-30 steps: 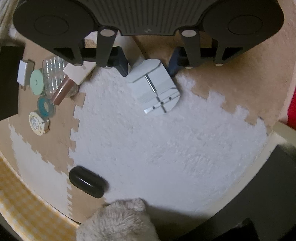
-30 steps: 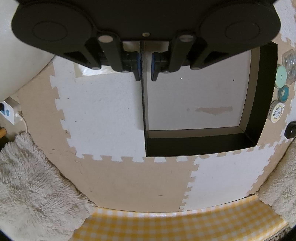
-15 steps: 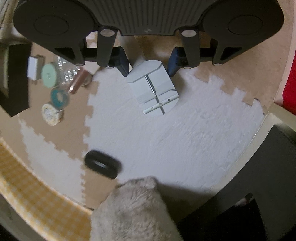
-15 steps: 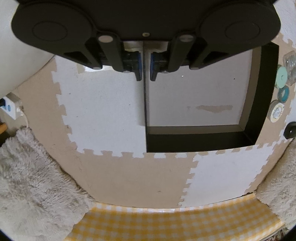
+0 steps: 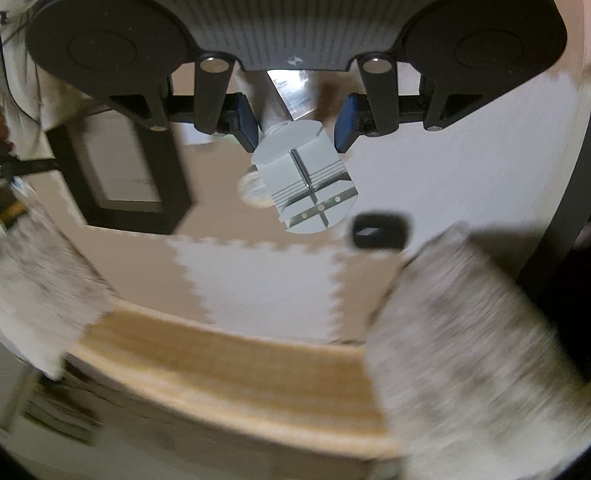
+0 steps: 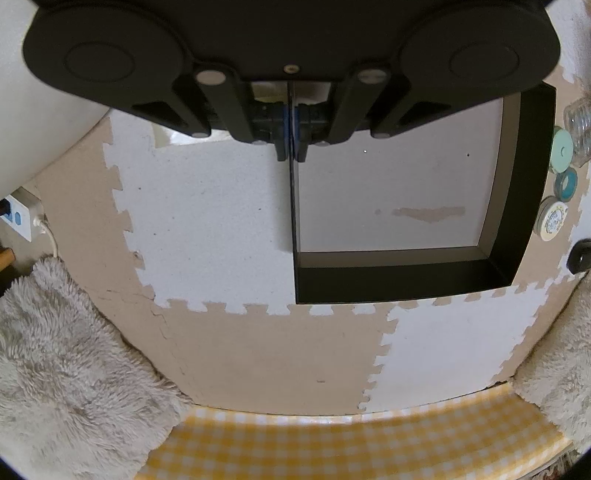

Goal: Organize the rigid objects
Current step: 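Carry the white strap tool into the black box and release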

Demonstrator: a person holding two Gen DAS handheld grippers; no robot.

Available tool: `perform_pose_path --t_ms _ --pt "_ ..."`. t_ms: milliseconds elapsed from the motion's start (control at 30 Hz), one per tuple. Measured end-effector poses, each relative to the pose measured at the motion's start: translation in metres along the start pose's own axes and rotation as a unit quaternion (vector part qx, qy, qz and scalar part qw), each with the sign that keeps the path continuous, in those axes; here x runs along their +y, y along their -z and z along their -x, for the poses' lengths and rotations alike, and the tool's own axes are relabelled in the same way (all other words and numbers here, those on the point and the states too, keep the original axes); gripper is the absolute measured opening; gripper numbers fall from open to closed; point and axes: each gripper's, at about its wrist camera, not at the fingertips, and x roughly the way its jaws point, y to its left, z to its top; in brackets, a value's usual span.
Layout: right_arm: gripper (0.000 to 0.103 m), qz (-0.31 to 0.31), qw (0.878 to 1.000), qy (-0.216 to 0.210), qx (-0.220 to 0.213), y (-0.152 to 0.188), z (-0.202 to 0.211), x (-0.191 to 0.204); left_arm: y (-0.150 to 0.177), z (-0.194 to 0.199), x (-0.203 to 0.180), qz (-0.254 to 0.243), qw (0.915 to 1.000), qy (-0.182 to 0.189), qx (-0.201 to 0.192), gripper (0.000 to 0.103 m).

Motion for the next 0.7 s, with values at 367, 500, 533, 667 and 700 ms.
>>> perform_pose_path --t_ms 367,500,533,667,700 --pt "0.003 -0.011 1.0 -0.005 0.0 0.0 -0.001 -0.002 -0.016 -0.053 -0.122 -0.178 0.9802 0.086 0.003 0.046" --pt "0.003 -0.018 1.0 -0.009 0.0 0.0 -0.002 -0.005 -0.022 -0.084 -0.156 -0.205 0.9729 0.105 0.018 0.046" --pt "0.003 -0.019 1.0 -0.01 0.0 0.0 -0.002 -0.006 -0.023 -0.093 -0.164 -0.21 0.9718 0.105 0.022 0.046" --pt "0.003 -0.025 1.0 -0.015 0.002 0.0 -0.004 -0.008 -0.022 -0.125 -0.185 -0.218 0.9715 0.084 0.042 0.047" --pt "0.003 -0.027 1.0 -0.016 0.002 0.0 -0.004 -0.008 -0.021 -0.134 -0.188 -0.218 0.9721 0.074 0.047 0.046"
